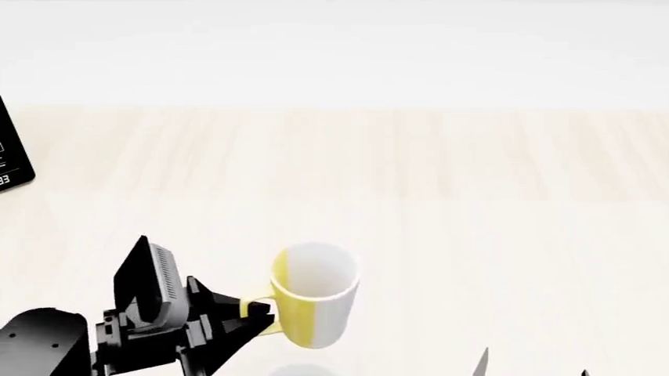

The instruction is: Put the yellow and white mug to the front of the white mug.

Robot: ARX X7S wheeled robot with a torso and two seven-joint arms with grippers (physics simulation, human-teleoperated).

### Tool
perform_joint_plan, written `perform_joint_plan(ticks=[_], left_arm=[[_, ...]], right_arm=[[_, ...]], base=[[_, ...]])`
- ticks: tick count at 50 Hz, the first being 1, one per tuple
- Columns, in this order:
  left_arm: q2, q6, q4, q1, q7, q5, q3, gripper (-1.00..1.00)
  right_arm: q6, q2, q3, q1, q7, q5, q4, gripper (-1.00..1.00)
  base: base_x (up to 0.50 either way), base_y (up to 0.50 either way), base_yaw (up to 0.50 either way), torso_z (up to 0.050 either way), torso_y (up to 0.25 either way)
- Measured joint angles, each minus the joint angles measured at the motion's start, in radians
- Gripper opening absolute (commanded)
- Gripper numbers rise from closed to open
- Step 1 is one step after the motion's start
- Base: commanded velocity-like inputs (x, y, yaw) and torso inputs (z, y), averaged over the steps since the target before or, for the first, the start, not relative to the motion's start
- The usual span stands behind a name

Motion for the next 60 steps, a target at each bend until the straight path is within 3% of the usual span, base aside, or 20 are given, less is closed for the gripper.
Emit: perform_joint_plan(ticks=[20,60], left_arm=[[0.070,0.112,-0.233,-0.030,0.041,0.036,0.007,-1.00],[0.092,0.149,-0.269,-0.003,0.064,0.203,-0.199,-1.00]], right_arm=[[-0.004,0.005,-0.006,0.000,0.006,0.003,-0.001,1.00],[-0.007,0.017,-0.018,-0.003,0.019,0.010,-0.009,1.00]], base=[[0.00,0.00,0.00,0.000,0.000],[0.00,0.00,0.00,0.000,0.000]])
